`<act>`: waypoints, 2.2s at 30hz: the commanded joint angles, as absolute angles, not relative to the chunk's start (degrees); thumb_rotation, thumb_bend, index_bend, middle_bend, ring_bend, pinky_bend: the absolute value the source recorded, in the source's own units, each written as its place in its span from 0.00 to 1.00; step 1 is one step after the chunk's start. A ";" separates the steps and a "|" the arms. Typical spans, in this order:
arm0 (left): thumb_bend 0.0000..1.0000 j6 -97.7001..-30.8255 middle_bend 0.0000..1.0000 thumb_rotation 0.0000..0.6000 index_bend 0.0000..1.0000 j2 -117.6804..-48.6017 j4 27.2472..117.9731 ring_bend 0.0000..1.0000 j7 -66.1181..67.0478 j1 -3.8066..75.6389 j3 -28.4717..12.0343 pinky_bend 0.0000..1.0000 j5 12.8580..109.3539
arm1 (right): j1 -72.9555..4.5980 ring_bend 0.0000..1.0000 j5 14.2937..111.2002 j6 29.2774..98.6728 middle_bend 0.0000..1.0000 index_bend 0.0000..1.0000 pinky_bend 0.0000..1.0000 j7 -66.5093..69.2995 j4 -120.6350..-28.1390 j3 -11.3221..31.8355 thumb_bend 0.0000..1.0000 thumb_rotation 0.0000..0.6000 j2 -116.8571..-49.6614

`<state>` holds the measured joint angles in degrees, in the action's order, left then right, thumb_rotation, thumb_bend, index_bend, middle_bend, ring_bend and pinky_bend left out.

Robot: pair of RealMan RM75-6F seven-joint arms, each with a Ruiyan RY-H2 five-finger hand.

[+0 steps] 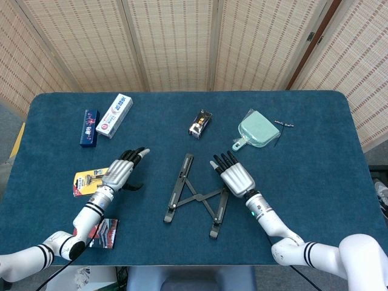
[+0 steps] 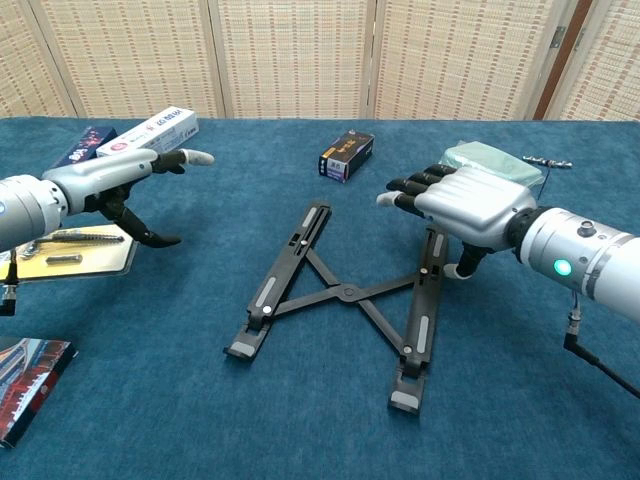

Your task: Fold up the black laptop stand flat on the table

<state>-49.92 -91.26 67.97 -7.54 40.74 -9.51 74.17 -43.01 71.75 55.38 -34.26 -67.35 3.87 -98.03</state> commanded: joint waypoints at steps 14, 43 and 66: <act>0.24 -50.71 0.00 1.00 0.00 -93.48 65.76 0.00 -8.96 39.99 -8.44 0.00 74.37 | -44.49 0.00 74.31 55.49 0.00 0.00 0.00 -32.18 -62.47 5.74 0.13 1.00 -103.04; 0.24 -51.79 0.00 1.00 0.00 -97.80 65.24 0.00 -6.91 38.34 -8.13 0.00 72.69 | -45.91 0.00 76.30 54.92 0.00 0.00 0.00 -28.92 -59.11 7.85 0.13 1.00 -106.65; 0.24 -53.10 0.00 1.00 0.00 -95.46 65.37 0.00 -6.58 35.85 -6.81 0.00 73.42 | -46.09 0.00 76.71 54.60 0.00 0.00 0.00 -28.96 -59.59 8.00 0.13 1.00 -106.79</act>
